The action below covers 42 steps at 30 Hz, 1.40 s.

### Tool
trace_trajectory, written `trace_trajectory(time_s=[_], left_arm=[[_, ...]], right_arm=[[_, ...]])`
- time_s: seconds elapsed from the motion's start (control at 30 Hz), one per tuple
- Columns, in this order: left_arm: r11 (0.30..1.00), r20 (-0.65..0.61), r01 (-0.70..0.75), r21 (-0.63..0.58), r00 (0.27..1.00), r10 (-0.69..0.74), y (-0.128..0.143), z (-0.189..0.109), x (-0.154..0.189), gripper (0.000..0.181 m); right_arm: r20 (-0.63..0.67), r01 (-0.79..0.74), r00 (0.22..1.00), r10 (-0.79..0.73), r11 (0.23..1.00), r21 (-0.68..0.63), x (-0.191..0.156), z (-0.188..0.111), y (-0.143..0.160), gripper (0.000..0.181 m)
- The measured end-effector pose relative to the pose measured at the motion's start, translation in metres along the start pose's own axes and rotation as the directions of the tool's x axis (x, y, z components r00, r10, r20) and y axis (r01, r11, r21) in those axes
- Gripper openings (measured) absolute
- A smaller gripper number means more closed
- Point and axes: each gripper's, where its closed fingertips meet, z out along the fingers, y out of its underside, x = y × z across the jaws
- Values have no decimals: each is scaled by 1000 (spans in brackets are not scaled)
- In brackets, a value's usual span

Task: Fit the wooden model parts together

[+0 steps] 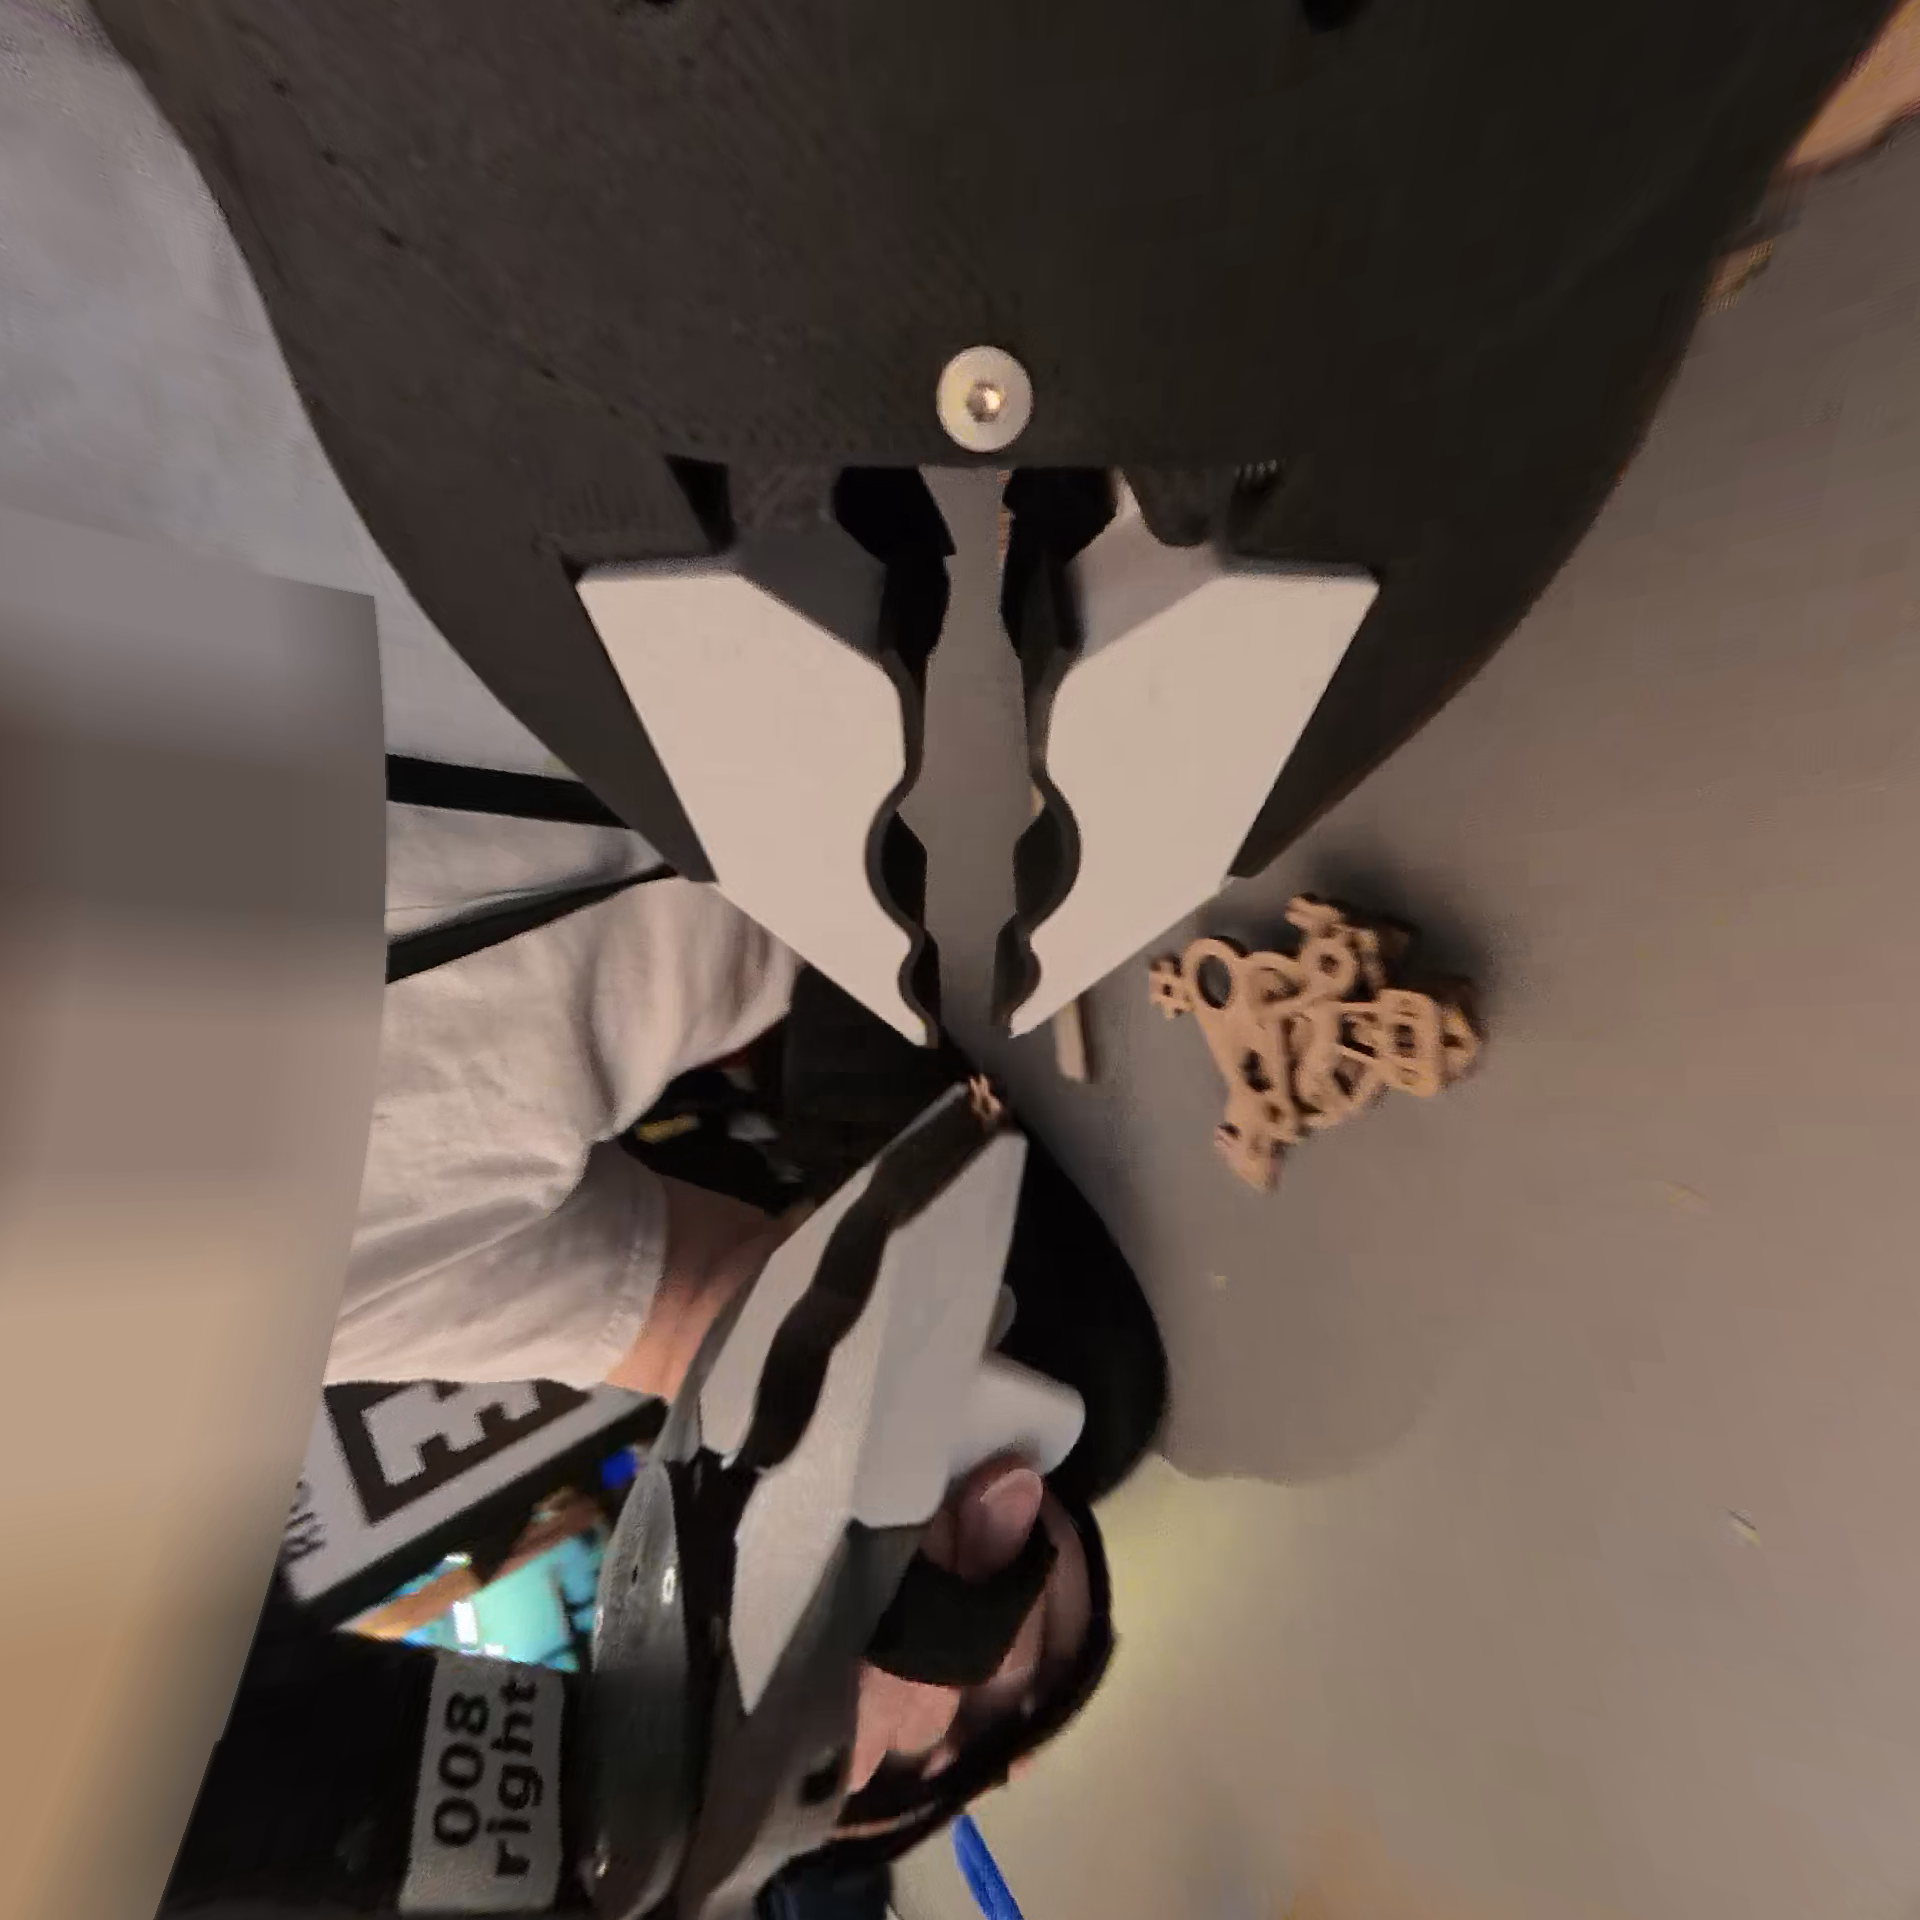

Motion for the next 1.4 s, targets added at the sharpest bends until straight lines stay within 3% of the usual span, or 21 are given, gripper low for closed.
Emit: trace_trajectory(time_s=[0.2, 0.33, 0.67, 1.4], left_arm=[[956, 264, -212, 202, 952, 156, -43, -39, -19, 22], [962, 348, -200, 187, 929, 125, -43, -46, -39, 31], [982, 371, -157, 105, 922, 107, -33, -25, -56, 36], [982, 421, -178, 63, 897, 136, -25, -22, -62, 29]], right_arm=[[-101, -128, 987, 126, 991, -22, 32, 9, 15, 9], [-95, -125, 988, 119, 990, -62, 31, 17, 19, 9], [-92, -89, 993, 79, 990, -107, 29, 22, 25, 9], [-131, -75, 990, 58, 990, -121, 34, 23, 28, 9]])
